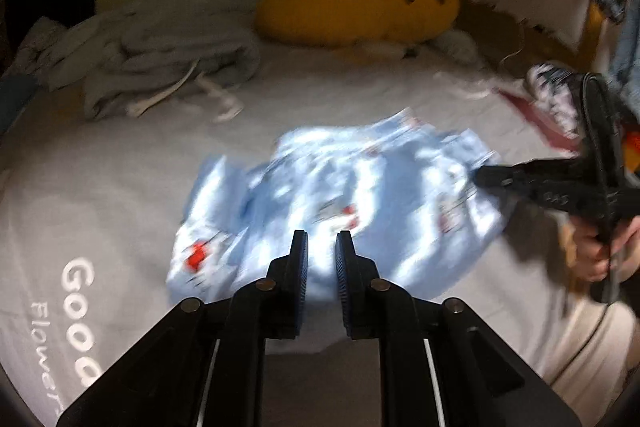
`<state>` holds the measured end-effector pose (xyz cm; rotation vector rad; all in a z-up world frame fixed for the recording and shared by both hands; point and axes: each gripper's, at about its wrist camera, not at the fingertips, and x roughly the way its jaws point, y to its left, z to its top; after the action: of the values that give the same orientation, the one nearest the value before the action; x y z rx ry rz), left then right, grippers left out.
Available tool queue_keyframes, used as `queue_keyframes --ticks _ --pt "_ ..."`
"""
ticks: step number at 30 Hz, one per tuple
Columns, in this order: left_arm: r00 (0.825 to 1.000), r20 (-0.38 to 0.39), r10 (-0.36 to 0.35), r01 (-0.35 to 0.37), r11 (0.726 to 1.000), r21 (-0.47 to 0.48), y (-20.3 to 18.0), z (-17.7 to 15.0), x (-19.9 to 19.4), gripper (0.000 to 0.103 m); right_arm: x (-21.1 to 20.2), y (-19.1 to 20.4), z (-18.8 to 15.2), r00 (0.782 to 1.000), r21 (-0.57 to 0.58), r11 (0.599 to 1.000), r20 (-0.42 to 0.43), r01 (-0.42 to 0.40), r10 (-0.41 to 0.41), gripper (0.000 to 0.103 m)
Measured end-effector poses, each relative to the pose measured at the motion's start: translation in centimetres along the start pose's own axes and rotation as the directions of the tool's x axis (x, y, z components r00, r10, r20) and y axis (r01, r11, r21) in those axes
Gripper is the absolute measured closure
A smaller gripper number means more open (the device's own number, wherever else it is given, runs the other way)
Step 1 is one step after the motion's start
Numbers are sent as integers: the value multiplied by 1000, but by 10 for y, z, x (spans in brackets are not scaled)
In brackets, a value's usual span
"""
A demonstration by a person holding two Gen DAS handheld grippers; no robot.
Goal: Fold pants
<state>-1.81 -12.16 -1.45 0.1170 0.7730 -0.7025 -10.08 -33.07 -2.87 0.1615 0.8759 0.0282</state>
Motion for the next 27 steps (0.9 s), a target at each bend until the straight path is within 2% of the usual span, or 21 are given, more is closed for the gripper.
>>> queue_keyframes --ticks 2,5,6,9,14,17,20,27 --pt "998 12 -58 58 998 -10 -8 9 0 90 -10 10 7 997 -11 998 38 -64 64 102" --pt "997 -17 -81 81 997 -15 -19 16 11 90 -18 34 22 988 -61 990 72 -130 134 100" --pt "997 -27 -79 79 997 -17 -20 16 17 90 -18 40 25 985 -61 986 70 -155 159 98" --pt "995 -66 -72 70 997 -31 -21 11 32 90 2 59 32 966 -43 965 -13 -260 259 95" --pt "991 -116 -64 57 996 -65 -11 -2 46 90 52 61 17 971 -26 982 -152 -189 183 95" --pt "993 -112 -46 40 998 -58 -6 -7 47 98 57 45 13 965 29 976 -149 -216 218 95" --pt "995 -95 -12 8 999 -34 -2 -10 44 99 51 34 14 977 36 985 -124 -171 174 95" --pt "996 -80 26 -29 999 -29 5 -16 31 100 47 13 16 981 63 990 -140 -123 131 95"
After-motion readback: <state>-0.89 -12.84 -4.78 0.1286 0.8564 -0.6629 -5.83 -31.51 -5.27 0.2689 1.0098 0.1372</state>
